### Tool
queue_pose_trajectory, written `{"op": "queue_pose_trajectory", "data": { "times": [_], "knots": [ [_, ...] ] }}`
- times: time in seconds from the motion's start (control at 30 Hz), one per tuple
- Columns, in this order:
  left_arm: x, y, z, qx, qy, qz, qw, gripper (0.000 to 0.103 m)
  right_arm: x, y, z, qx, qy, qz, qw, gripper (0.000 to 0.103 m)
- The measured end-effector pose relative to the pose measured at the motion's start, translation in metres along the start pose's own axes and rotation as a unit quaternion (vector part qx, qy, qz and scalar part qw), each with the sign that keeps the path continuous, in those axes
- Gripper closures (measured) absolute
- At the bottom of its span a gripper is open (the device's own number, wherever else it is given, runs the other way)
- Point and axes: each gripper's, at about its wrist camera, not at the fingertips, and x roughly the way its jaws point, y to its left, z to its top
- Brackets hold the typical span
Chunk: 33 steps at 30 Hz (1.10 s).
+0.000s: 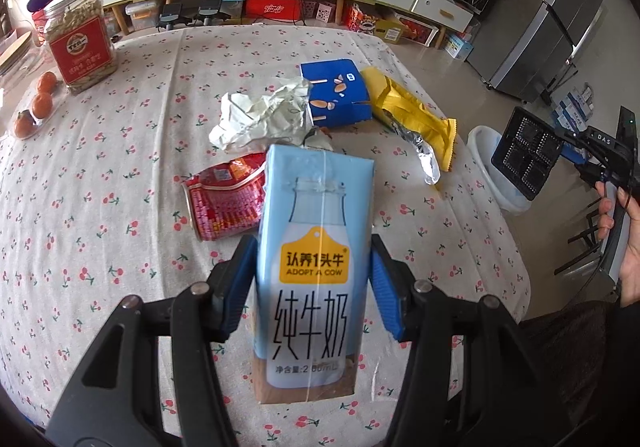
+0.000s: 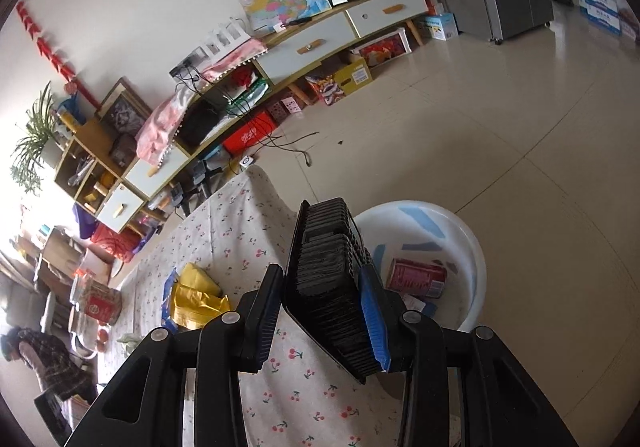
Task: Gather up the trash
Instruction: 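Lower the black tray into the white bucket and open the right tool, then carry the milk carton over the white bucket and open the left tool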
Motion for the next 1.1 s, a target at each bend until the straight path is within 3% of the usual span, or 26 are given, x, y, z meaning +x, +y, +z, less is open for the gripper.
{"op": "queue_pose_trajectory", "data": {
  "times": [0.13, 0.17, 0.23, 0.53, 0.77, 1.1],
  "knots": [
    [0.003, -0.003, 0.001, 0.001, 0.004, -0.001, 1.0000, 0.046, 0.020, -0.016, 0.005, 0.026, 0.019, -0.003, 0.999, 0.056],
    [0.003, -0.004, 0.001, 0.001, 0.004, -0.001, 1.0000, 0.046, 0.024, -0.022, 0.005, 0.035, 0.024, -0.018, 0.999, 0.041],
    [0.003, -0.005, 0.001, 0.002, 0.004, 0.000, 1.0000, 0.046, 0.026, -0.029, 0.005, 0.047, 0.025, -0.044, 0.998, 0.031],
    [0.004, -0.039, 0.013, 0.038, 0.002, -0.007, 0.9992, 0.046, 0.000, -0.037, 0.002, 0.027, 0.011, -0.051, 0.998, 0.031],
    [0.015, -0.102, 0.031, 0.088, 0.000, -0.032, 0.9956, 0.046, -0.018, -0.044, -0.006, 0.001, 0.002, -0.068, 0.998, 0.031],
    [0.066, -0.204, 0.053, 0.155, 0.021, -0.076, 0.9848, 0.046, -0.029, -0.063, -0.016, -0.014, 0.015, -0.081, 0.996, 0.029]
  ]
}}
